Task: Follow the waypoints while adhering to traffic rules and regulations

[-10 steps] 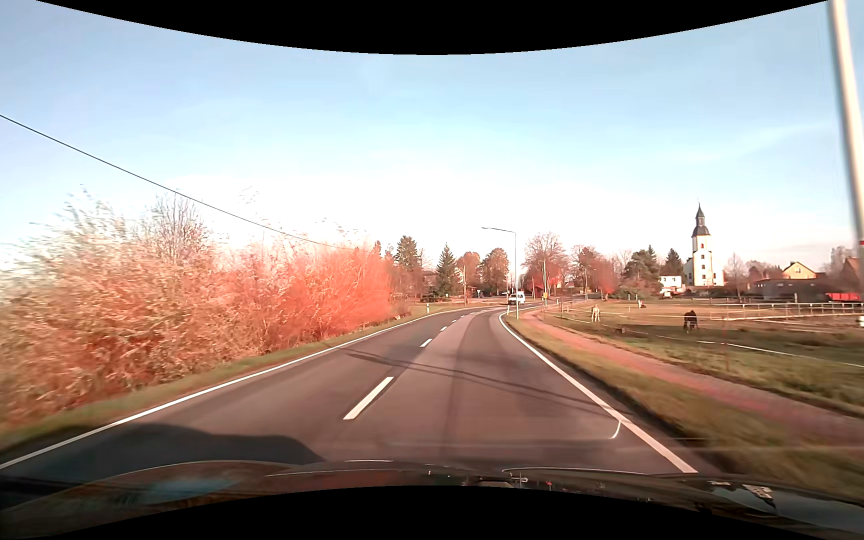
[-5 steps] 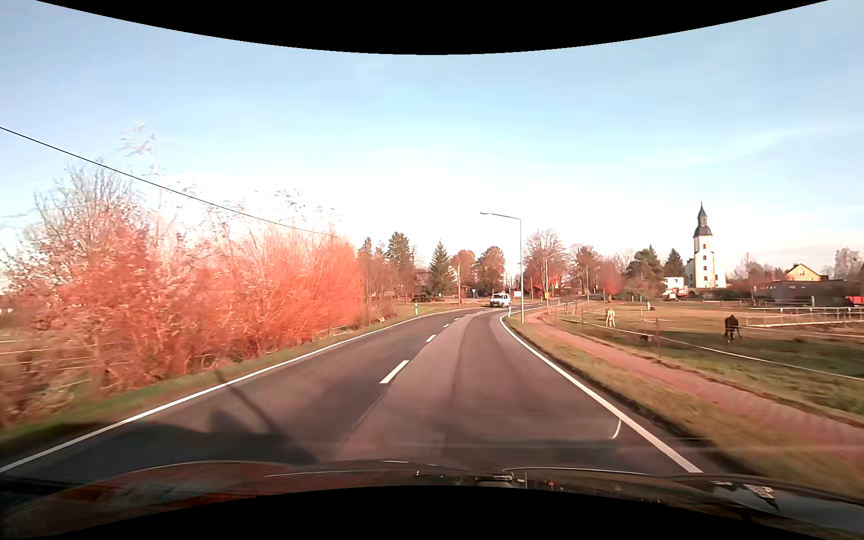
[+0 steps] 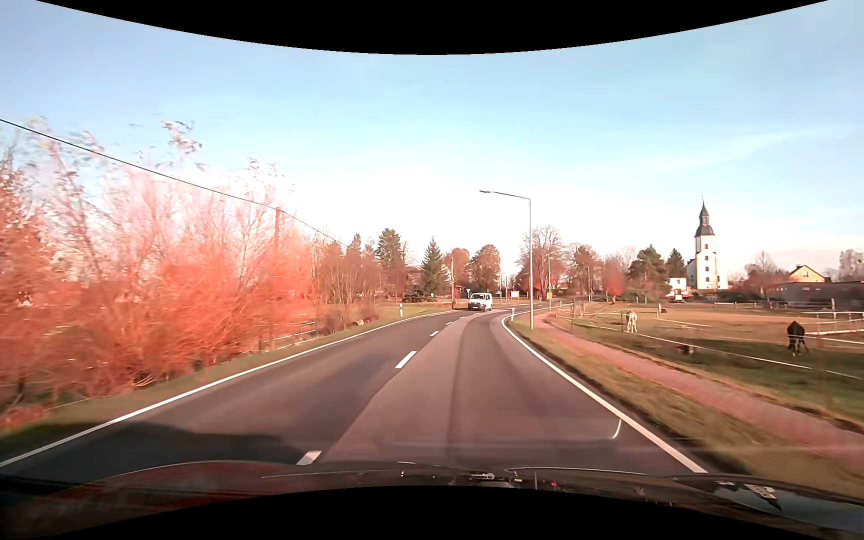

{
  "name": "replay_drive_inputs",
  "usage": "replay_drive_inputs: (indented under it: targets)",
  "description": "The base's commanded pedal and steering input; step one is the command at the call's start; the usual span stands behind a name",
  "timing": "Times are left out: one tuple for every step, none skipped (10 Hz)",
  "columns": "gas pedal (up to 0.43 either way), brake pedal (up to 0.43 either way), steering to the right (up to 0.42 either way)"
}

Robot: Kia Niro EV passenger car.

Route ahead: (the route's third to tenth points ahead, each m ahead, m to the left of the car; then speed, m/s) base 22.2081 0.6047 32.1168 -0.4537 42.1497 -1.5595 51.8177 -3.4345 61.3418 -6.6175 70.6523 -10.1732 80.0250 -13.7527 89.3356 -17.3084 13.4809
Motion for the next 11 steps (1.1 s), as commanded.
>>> replay_drive_inputs:
  targets:
    - [0.110,0.000,0.010]
    - [0.110,0.000,0.009]
    - [0.110,0.000,0.009]
    - [0.098,0.000,0.009]
    - [0.098,0.000,0.009]
    - [0.098,0.000,0.009]
    - [0.098,0.000,0.009]
    - [0.098,0.000,0.009]
    - [0.098,0.000,0.010]
    - [0.098,0.000,0.010]
    - [0.098,0.000,0.010]
